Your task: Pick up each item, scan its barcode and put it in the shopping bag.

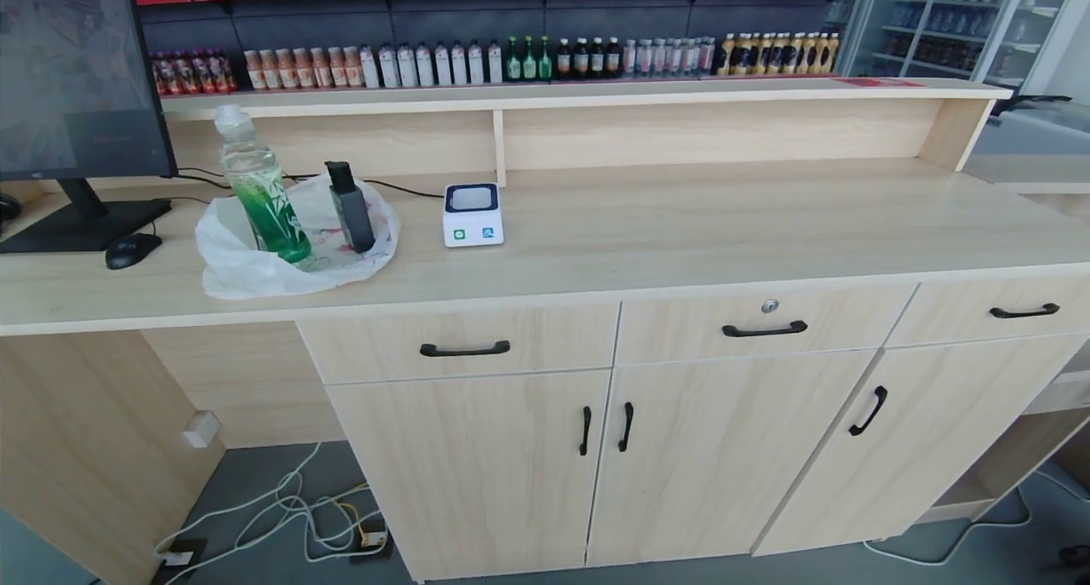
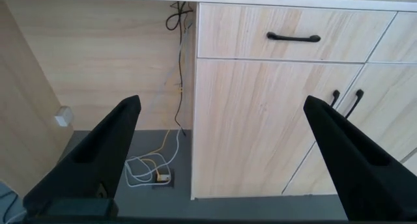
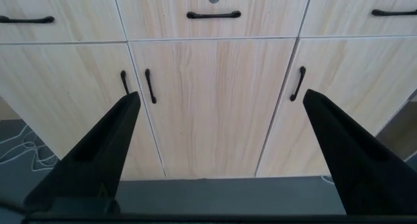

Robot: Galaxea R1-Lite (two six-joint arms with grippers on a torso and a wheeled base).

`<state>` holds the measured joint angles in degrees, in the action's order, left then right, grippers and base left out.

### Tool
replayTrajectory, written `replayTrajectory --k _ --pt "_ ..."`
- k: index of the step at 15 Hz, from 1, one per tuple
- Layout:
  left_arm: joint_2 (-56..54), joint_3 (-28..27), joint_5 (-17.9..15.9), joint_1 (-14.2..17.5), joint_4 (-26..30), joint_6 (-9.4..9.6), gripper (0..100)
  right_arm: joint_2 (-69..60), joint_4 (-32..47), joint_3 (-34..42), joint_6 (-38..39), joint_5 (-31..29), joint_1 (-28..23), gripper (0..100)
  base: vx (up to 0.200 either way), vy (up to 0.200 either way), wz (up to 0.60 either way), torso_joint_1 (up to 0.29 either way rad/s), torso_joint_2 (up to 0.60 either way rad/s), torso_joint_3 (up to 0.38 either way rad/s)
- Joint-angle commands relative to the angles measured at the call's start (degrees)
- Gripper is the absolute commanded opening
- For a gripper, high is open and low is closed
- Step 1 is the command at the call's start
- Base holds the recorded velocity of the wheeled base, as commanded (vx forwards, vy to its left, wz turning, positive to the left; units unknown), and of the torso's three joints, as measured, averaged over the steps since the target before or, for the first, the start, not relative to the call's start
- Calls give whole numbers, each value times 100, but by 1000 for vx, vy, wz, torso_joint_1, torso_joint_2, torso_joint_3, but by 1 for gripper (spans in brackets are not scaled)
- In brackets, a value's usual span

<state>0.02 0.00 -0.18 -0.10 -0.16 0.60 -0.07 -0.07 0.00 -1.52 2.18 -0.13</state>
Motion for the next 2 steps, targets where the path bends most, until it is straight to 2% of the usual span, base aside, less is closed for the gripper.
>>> replayTrajectory --k 1,2 --pt "-2 0 1 1 -2 2 100 7 -1 0 12 2 -4 100 0 0 0 0 0 0" --pt "-2 0 1 1 -2 2 100 7 -1 0 29 2 -4 100 0 0 0 0 0 0"
